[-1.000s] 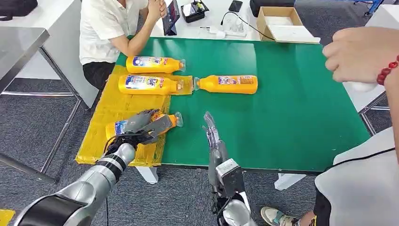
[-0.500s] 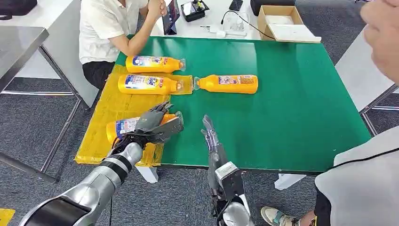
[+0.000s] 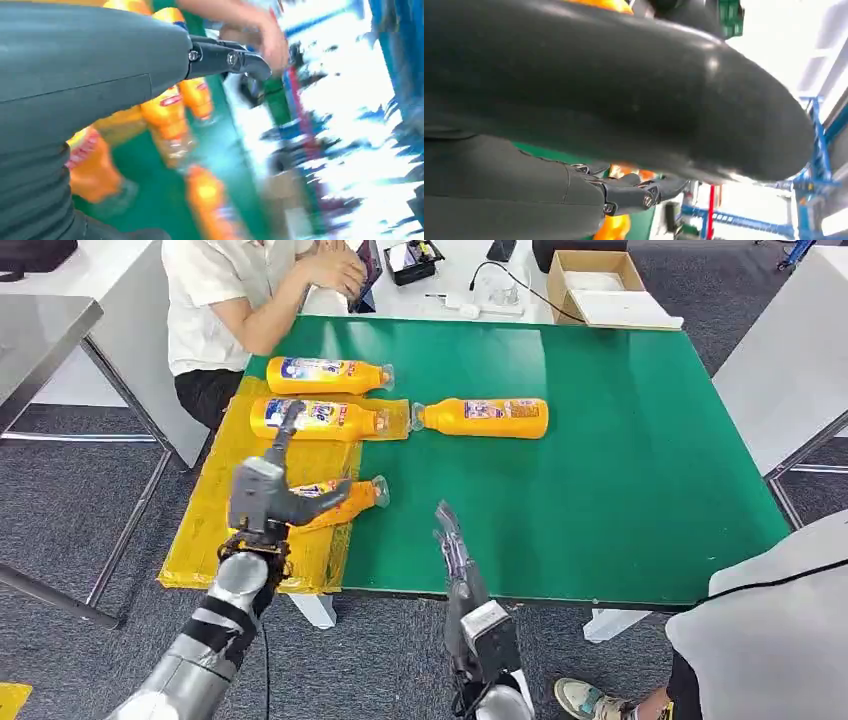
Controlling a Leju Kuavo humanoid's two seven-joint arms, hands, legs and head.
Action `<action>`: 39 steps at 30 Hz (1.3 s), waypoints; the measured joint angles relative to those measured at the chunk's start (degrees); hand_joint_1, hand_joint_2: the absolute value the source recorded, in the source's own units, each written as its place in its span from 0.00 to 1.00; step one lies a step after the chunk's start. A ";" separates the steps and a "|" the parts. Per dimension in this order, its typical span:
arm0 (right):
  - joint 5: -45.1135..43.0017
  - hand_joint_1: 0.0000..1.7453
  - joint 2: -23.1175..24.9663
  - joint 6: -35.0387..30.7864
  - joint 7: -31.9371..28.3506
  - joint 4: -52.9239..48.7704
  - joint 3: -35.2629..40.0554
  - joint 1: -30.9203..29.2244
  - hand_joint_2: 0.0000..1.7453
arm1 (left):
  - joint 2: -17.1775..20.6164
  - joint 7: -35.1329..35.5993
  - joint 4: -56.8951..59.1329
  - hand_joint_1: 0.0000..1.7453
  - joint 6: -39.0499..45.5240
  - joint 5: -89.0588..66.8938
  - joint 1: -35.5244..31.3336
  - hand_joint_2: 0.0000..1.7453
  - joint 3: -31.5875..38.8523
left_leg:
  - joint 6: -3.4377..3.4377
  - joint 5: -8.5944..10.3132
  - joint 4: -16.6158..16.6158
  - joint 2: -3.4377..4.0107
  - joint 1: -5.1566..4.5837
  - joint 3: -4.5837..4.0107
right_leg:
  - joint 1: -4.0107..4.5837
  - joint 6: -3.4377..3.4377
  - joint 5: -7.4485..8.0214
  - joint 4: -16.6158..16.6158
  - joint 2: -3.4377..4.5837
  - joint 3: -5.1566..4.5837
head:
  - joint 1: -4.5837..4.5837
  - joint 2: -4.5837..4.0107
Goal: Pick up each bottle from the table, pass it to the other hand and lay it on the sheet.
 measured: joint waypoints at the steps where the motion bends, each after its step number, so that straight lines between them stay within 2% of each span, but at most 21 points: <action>1: -0.72 0.00 0.02 -0.35 0.00 -0.24 -0.18 0.43 0.00 | 0.04 0.02 -2.50 0.00 0.18 2.41 1.27 1.00 0.69 | 0.00 0.00 0.00 -0.01 0.00 -0.01 | 0.00 0.00 0.00 0.00 0.00 -0.01 | 0.00 0.00; 4: -4.95 0.00 0.13 -0.10 -0.48 -0.59 -0.68 1.10 0.00 | 0.13 -0.39 -8.20 0.00 2.97 5.64 4.26 1.00 1.47 | 0.00 0.00 0.00 -0.02 0.01 -0.02 | 0.00 -0.01 -0.01 -0.01 -0.01 -0.01 | 0.00 0.00; 7: -16.07 0.00 0.48 2.95 -1.38 -2.40 -2.21 2.32 0.00 | -0.09 -0.31 -13.27 0.00 2.49 14.25 7.14 1.00 1.25 | 0.00 0.01 0.00 -0.02 -0.01 -0.01 | -0.01 -0.01 0.00 -0.01 0.00 0.00 | 0.00 0.00; 10: -18.52 0.00 0.66 2.49 -1.38 -4.07 -3.81 3.03 0.00 | -0.15 -0.15 -16.76 0.00 2.49 16.37 9.64 1.00 0.29 | 0.01 0.01 0.00 -0.01 -0.01 -0.01 | -0.02 0.00 0.00 -0.02 0.00 0.00 | 0.02 0.00; 14: -22.58 0.00 1.40 -3.88 3.09 -5.84 -6.54 4.14 0.00 | -0.13 0.11 -20.74 0.00 2.64 16.65 14.34 1.00 -1.66 | 0.02 -0.02 0.00 0.00 -0.02 0.00 | -0.01 0.00 0.00 -0.02 0.00 0.00 | 0.00 0.00; 17: -15.37 0.00 1.44 -14.73 5.99 -7.04 -8.26 5.20 0.00 | -0.50 -0.19 -23.10 0.00 2.82 17.13 20.66 1.00 -4.25 | 0.01 -0.06 0.00 0.03 -0.02 -0.04 | -0.01 0.00 -0.02 -0.03 0.01 -0.07 | 0.02 0.00; 18: -13.20 0.00 1.42 -17.28 6.03 -7.17 -8.59 5.34 1.00 | -0.59 -0.57 -23.65 0.00 2.82 17.68 22.29 1.00 -5.11 | 0.01 -0.07 0.00 0.04 -0.02 -0.07 | -0.01 0.00 -0.02 -0.03 0.01 -0.11 | 0.00 0.00; 21: 3.26 0.00 0.07 -23.69 4.76 -7.24 -9.40 4.88 1.00 | -0.72 -1.95 -24.80 0.00 1.43 20.82 25.01 1.00 -8.32 | 0.01 -0.07 0.00 -0.01 -0.02 -0.14 | -0.01 0.00 -0.03 -0.05 0.00 -0.14 | 0.02 0.00; 23: 10.79 0.00 -1.10 -23.89 5.88 -7.10 -10.47 3.93 1.00 | -0.79 -1.53 -24.80 0.00 -0.70 23.87 25.49 1.00 -9.37 | 0.01 -0.07 0.00 0.01 -0.02 -0.09 | -0.02 0.00 -0.03 -0.05 0.01 -0.11 | 0.00 0.00; 27: 17.90 0.00 -3.28 -24.59 6.19 -5.97 -13.25 2.93 1.00 | -1.01 -2.14 -24.78 0.00 -0.85 23.66 26.12 1.00 -9.79 | 0.05 -0.02 0.00 -0.01 -0.03 -0.07 | -0.01 0.02 0.00 -0.05 0.00 -0.07 | 0.00 0.00; 32: 37.92 0.00 -5.90 -26.86 16.34 -1.02 -14.38 0.59 1.00 | -1.01 -2.54 -24.76 0.00 -0.11 20.65 26.49 1.00 -10.49 | 0.04 -0.01 0.00 0.01 -0.01 -0.05 | 0.00 0.02 0.02 -0.04 0.00 -0.03 | 0.00 0.00; 36: 46.12 0.00 -8.24 -27.48 19.61 10.72 -15.91 -5.90 1.00 | -1.03 -1.94 -24.61 0.00 0.61 15.77 26.21 1.00 -10.97 | 0.07 0.01 0.00 0.07 -0.03 -0.03 | -0.01 0.03 0.03 -0.04 0.01 -0.03 | 0.07 0.00; 39: 48.08 0.00 -8.92 -27.56 20.20 17.37 -16.39 -9.43 1.00 | -1.03 -1.49 -24.17 0.00 0.59 15.01 26.01 1.00 -11.16 | 0.07 0.02 0.01 0.06 -0.04 -0.03 | -0.02 0.03 0.04 -0.04 0.01 -0.04 | 0.00 0.00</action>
